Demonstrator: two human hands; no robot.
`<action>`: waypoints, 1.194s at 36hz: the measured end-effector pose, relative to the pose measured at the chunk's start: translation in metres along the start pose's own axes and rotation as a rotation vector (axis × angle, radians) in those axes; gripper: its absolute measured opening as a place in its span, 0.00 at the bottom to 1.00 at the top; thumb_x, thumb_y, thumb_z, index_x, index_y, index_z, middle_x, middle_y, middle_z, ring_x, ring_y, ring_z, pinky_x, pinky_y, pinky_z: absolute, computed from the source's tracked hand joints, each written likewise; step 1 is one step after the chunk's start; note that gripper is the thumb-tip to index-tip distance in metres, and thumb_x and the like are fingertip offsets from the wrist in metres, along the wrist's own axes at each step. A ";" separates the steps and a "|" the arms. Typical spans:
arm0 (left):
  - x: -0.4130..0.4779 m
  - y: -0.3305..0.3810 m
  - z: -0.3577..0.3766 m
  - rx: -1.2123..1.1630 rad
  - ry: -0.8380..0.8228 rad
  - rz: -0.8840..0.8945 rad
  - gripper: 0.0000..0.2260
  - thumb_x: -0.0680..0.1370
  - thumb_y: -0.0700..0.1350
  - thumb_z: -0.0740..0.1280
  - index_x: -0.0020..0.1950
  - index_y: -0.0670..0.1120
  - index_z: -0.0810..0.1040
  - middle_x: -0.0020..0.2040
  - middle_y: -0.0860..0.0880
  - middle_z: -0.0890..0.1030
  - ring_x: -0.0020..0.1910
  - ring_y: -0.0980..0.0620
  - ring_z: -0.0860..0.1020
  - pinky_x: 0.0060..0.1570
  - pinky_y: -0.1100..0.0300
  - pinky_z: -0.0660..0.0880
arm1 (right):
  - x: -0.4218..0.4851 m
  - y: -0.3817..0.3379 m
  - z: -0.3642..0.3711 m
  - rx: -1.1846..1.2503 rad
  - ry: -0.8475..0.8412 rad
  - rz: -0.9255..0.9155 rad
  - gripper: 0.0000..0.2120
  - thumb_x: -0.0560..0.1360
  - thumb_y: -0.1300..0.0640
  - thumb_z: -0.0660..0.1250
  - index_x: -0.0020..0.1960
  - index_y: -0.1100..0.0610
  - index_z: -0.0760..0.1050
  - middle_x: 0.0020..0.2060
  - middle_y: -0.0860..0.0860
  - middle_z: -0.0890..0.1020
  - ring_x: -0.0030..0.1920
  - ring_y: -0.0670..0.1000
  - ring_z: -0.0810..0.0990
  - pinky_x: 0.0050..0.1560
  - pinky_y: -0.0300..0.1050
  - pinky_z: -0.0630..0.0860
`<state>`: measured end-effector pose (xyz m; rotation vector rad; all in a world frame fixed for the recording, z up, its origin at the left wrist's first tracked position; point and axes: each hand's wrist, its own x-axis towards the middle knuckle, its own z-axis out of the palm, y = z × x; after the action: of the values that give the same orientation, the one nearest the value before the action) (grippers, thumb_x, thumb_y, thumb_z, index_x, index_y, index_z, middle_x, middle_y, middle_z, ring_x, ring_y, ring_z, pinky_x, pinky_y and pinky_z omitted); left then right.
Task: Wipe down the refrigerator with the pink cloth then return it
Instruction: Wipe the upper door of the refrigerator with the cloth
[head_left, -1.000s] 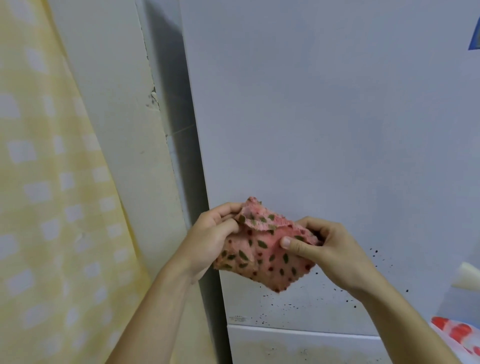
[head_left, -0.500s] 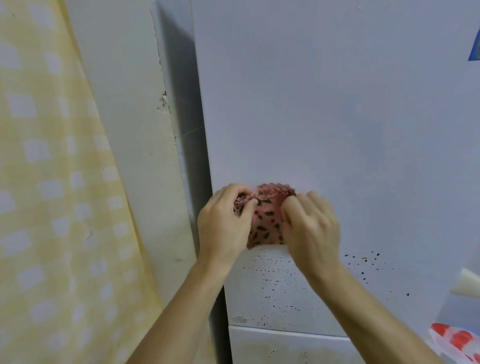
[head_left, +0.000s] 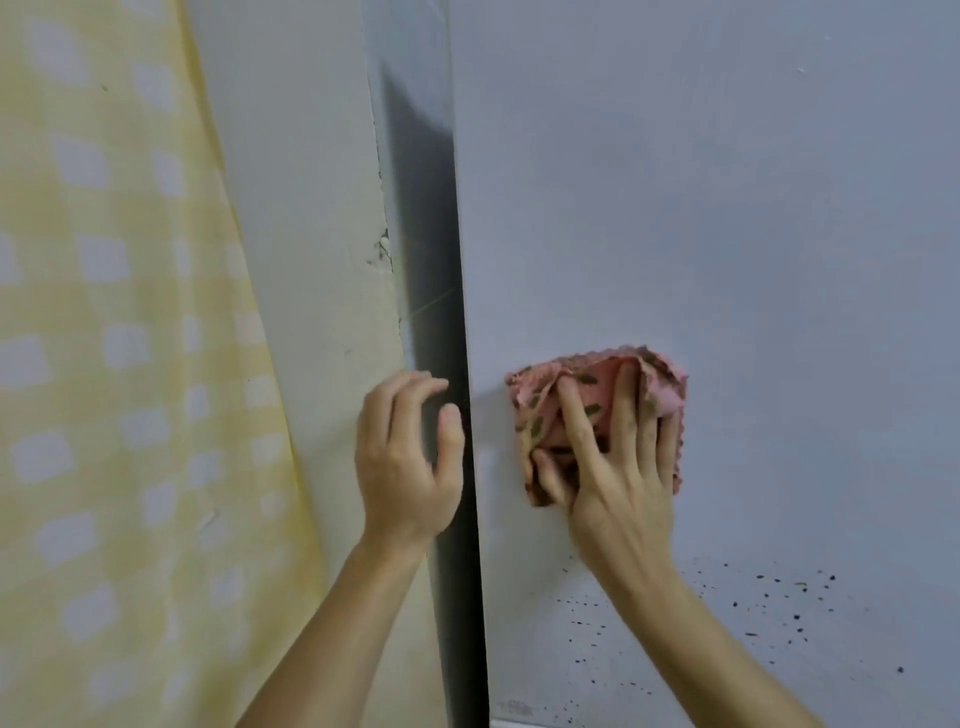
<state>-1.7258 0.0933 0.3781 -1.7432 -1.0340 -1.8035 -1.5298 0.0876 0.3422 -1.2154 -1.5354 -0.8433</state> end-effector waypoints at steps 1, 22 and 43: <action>0.007 -0.010 -0.001 0.045 0.031 -0.002 0.15 0.83 0.45 0.62 0.62 0.37 0.80 0.62 0.41 0.79 0.64 0.43 0.77 0.66 0.45 0.75 | 0.019 0.001 -0.003 -0.002 0.017 -0.008 0.33 0.84 0.35 0.59 0.84 0.46 0.56 0.83 0.62 0.53 0.84 0.59 0.45 0.84 0.60 0.45; 0.044 -0.064 0.021 0.243 0.061 0.082 0.28 0.84 0.47 0.60 0.81 0.34 0.61 0.83 0.37 0.59 0.83 0.36 0.57 0.81 0.36 0.55 | -0.025 -0.030 0.043 -0.230 -0.048 -0.194 0.35 0.85 0.40 0.54 0.86 0.53 0.46 0.85 0.58 0.44 0.85 0.59 0.42 0.84 0.60 0.39; 0.043 -0.065 0.019 0.258 0.050 0.087 0.29 0.84 0.47 0.62 0.81 0.34 0.60 0.83 0.35 0.59 0.83 0.35 0.57 0.80 0.35 0.55 | 0.068 -0.052 0.018 -0.163 0.052 -0.080 0.31 0.84 0.34 0.58 0.83 0.46 0.62 0.81 0.62 0.59 0.82 0.65 0.57 0.83 0.62 0.47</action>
<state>-1.7664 0.1570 0.4050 -1.5562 -1.0984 -1.5749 -1.5871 0.1100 0.4046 -1.2445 -1.5046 -1.0617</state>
